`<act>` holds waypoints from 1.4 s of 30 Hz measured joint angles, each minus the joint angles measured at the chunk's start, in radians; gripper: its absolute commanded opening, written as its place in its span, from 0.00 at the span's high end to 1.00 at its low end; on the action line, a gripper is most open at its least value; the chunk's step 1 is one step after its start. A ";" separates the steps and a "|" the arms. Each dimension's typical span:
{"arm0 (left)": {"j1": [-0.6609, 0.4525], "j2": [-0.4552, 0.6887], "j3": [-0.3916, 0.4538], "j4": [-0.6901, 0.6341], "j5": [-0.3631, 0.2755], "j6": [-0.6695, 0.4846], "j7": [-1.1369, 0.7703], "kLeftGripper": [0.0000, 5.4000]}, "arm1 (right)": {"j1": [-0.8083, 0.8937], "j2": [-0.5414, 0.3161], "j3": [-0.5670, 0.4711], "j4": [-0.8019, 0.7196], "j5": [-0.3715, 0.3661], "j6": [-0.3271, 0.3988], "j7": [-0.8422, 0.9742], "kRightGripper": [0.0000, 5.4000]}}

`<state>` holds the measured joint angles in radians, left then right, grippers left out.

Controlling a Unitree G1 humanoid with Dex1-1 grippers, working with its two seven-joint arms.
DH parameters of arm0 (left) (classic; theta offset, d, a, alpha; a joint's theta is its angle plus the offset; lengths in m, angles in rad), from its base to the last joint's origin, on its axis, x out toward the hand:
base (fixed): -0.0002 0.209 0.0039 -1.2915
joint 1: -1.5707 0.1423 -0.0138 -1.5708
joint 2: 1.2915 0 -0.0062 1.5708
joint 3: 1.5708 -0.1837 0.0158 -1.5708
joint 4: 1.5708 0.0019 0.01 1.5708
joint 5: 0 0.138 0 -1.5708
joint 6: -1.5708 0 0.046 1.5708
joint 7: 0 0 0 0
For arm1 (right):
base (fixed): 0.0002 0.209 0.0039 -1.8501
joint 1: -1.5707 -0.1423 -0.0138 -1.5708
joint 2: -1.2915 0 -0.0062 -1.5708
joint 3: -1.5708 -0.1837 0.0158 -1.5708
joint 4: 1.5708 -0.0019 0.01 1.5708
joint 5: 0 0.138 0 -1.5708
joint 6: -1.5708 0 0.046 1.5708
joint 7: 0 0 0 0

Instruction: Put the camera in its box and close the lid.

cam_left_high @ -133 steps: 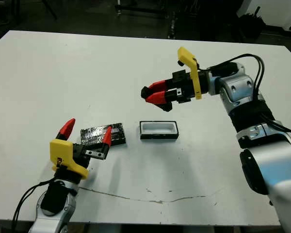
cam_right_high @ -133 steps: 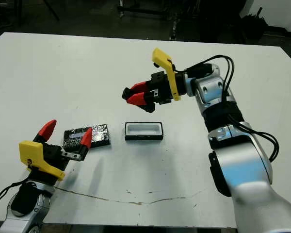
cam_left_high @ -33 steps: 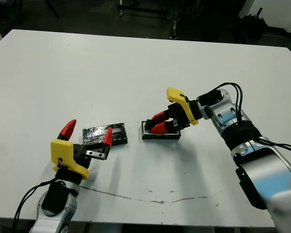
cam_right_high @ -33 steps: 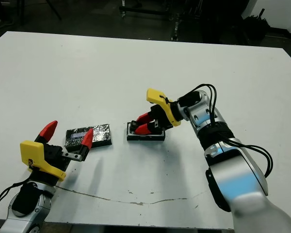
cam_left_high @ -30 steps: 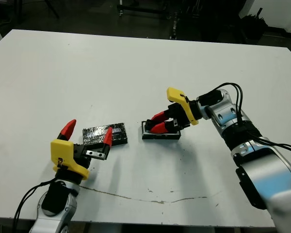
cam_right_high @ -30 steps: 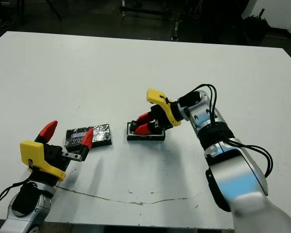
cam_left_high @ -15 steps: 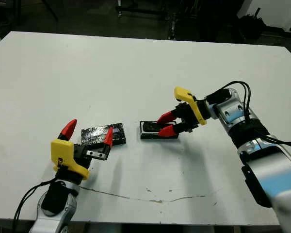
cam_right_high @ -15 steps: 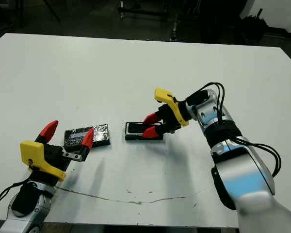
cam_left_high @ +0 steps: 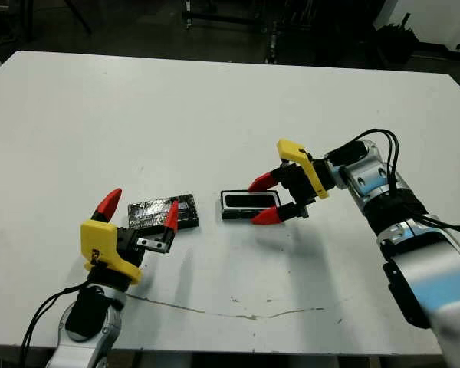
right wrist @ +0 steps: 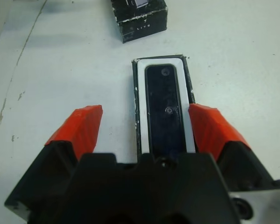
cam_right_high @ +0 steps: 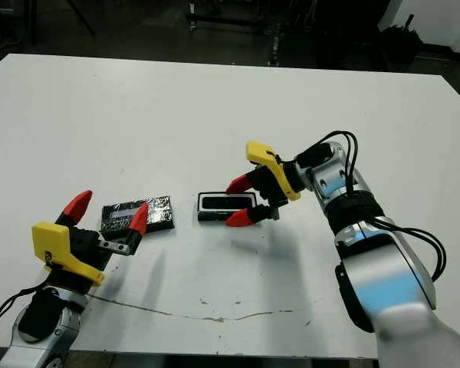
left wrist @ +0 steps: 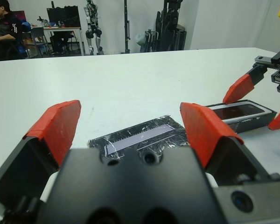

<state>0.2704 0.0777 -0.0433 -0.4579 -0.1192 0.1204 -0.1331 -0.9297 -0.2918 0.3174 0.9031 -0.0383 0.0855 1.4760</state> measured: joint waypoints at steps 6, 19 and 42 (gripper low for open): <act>0.000 0.000 0.000 0.002 0.000 0.000 -0.002 0.00 | 0.003 -0.069 -0.072 -0.045 0.026 0.007 -0.015 0.00; -0.001 0.005 0.007 0.001 0.002 -0.001 -0.004 0.00 | 0.306 -0.129 -0.338 -0.635 0.240 0.276 -0.333 0.11; -0.401 0.644 0.192 0.158 -0.185 0.034 -0.682 0.00 | 1.354 0.193 -0.571 -1.423 0.370 0.019 -1.034 0.73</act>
<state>-0.1304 0.7217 0.1491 -0.2997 -0.3037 0.1547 -0.8156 0.4240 -0.0990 -0.2540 -0.5198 0.3314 0.1045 0.4425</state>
